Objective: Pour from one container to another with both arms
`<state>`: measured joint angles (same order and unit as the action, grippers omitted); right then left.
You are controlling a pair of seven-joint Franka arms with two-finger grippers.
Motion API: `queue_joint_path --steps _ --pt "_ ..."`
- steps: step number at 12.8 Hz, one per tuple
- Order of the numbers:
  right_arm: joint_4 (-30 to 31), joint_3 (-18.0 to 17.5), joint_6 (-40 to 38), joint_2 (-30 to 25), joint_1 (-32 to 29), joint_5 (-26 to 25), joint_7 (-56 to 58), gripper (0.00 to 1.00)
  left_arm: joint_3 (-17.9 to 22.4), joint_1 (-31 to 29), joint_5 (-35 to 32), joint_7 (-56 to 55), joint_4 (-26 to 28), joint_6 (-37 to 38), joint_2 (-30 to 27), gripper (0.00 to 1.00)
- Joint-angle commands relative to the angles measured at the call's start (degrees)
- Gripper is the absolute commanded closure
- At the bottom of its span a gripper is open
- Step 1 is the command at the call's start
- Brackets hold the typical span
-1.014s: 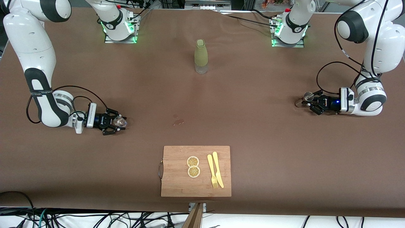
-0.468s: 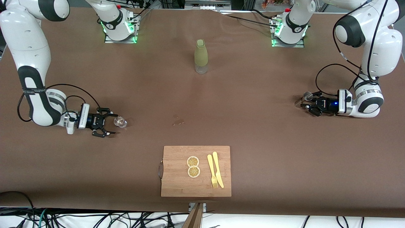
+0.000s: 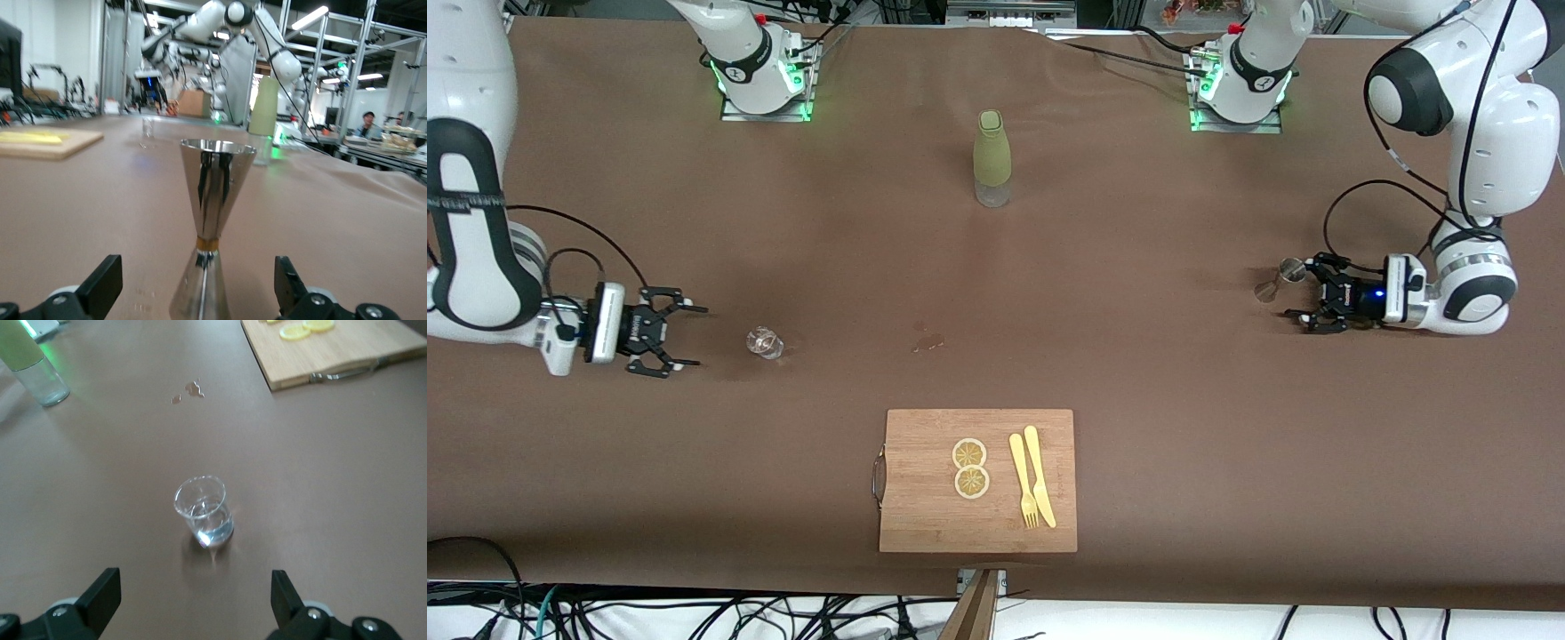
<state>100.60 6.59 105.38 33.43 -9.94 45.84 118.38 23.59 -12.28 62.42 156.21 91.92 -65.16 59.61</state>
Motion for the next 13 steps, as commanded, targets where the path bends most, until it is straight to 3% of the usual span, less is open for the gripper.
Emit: queue_joint_path --steps 1,6,8,10,13 --pt "2.6 -0.2 0.4 -6.7 -0.2 -8.5 -14.3 0.0 1.2 -0.1 -4.6 -5.6 -5.4 0.6 -0.1 0.0" --pt "2.6 -0.5 0.2 -16.2 2.5 -21.8 -39.4 0.0 1.2 1.3 -7.1 -39.0 -11.3 0.6 -4.6 0.0" --pt "2.6 -0.5 -0.3 -20.8 4.7 -29.6 -53.9 0.0 1.0 2.9 -7.1 -52.5 -14.0 0.2 -6.0 0.0" --pt "2.3 -0.6 -3.4 -24.6 6.0 -33.6 -67.5 0.0 0.5 4.4 -8.6 -65.3 -15.0 -2.6 -8.8 0.0" --pt "2.3 -1.0 -8.2 -29.4 8.1 -44.3 -87.0 0.0 -1.9 8.3 -14.1 -83.2 -14.9 -9.8 -13.5 0.0"
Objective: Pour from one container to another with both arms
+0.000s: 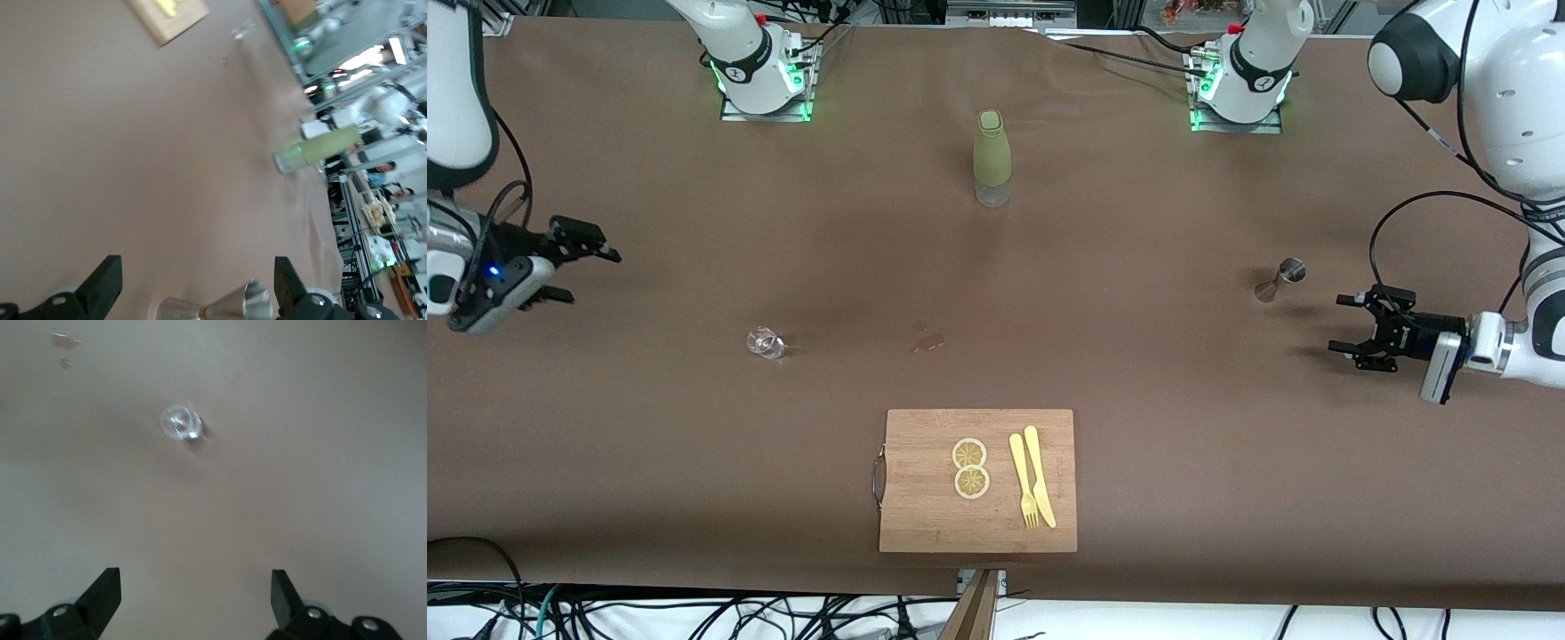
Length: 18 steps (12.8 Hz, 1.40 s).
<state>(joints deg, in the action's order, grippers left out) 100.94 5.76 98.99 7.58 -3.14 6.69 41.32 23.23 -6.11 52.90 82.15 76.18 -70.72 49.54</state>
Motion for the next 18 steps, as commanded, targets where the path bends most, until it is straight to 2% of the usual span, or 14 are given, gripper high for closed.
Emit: queue_joint_path --steps 1,3,5,7,8,10,13,15,17,18 --pt "2.1 -0.3 -3.7 -4.8 1.7 -7.0 -18.0 0.0 -3.8 2.4 -7.6 -14.6 0.8 -8.1 -4.8 0.0" --pt "2.0 -1.9 -7.9 -7.0 3.5 -10.2 -34.2 0.0 -8.7 2.7 -14.4 -26.8 0.8 -11.7 -8.1 0.0" --pt "2.0 -4.5 -8.4 -8.9 3.5 -10.0 -45.7 0.0 -12.1 4.3 -18.9 -39.2 0.7 -14.1 -11.0 0.0" --pt "1.9 -4.7 -5.8 -10.9 3.4 -10.1 -45.9 0.0 -13.9 5.7 -23.7 -48.4 0.0 -15.6 -13.8 0.0" --pt "0.8 -3.3 -4.8 -11.2 2.9 -7.9 -45.3 0.0 -14.4 6.0 -27.1 -50.0 -1.8 -15.7 -14.9 0.0" --pt "0.6 -3.0 -5.2 -11.7 3.0 -5.4 -44.2 0.0 -14.8 6.1 -35.4 -49.6 -3.6 -15.8 -18.0 0.0" --pt "0.0 -3.0 -5.5 -12.1 3.0 -5.8 -44.0 0.0 -15.0 6.0 -43.8 -48.8 -3.7 -18.0 -23.1 0.0" --pt "-0.8 -3.0 -5.6 -11.5 2.8 -5.9 -43.0 0.0 -15.8 7.2 -52.9 -48.6 -3.6 -18.1 -25.5 0.0" --pt "-2.8 -2.9 -6.3 -10.1 2.8 -6.2 -42.9 0.0 -16.2 7.0 -53.3 -50.6 -3.6 -18.1 -27.6 0.0" --pt "-3.7 -2.8 -6.4 -9.3 2.8 -6.2 -42.2 0.0 -16.2 6.9 -52.2 -56.4 -3.6 -18.1 -28.2 0.0"
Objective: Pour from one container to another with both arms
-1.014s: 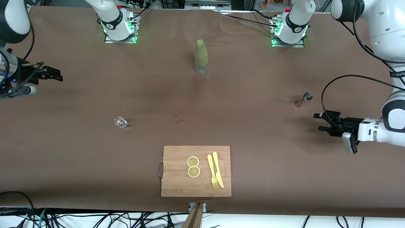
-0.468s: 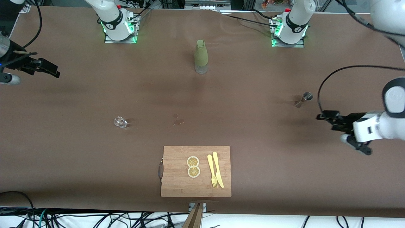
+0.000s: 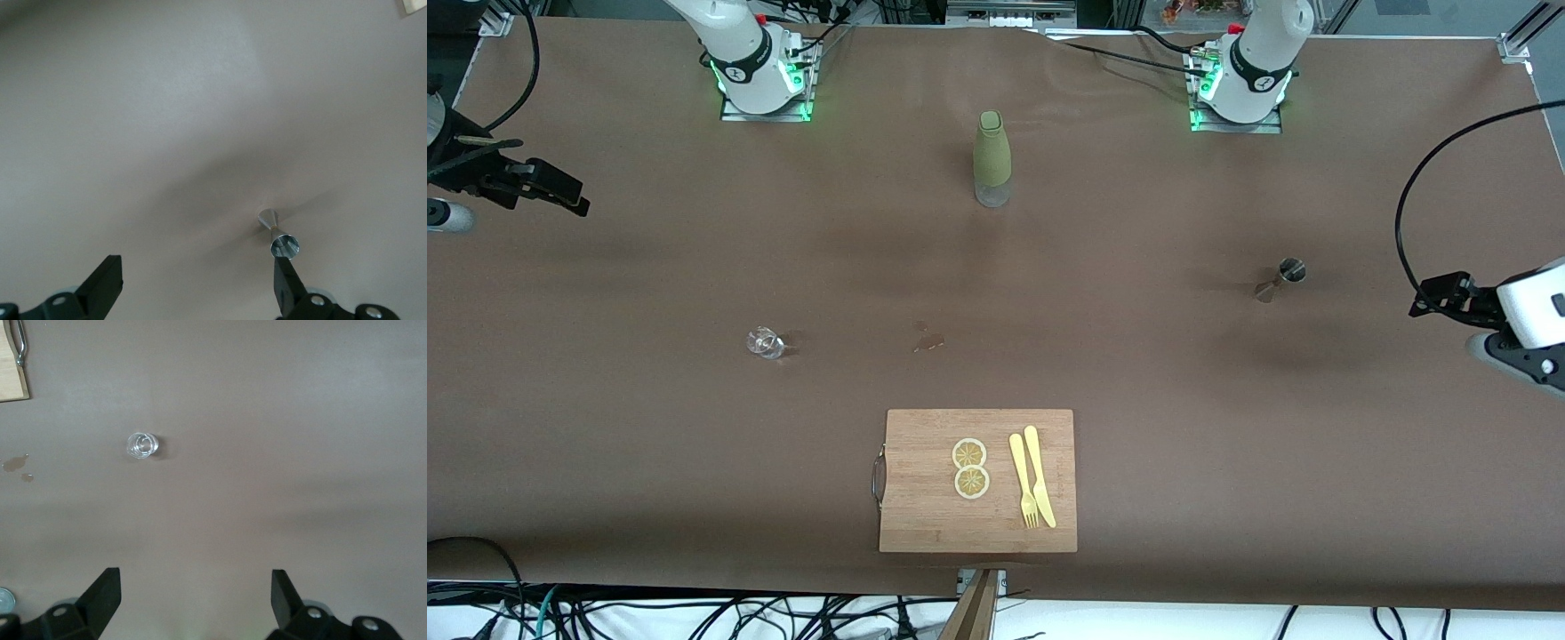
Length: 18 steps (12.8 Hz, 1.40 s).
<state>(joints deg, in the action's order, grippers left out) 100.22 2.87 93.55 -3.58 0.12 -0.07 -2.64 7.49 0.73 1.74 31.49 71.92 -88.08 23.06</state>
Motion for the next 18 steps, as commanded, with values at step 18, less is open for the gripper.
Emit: queue_joint_path --steps 18 --pt "-3.8 0.6 -0.8 2.7 -0.4 0.2 4.2 0.0 -6.0 -0.3 4.2 -34.0 3.8 6.7 -10.9 0.0"
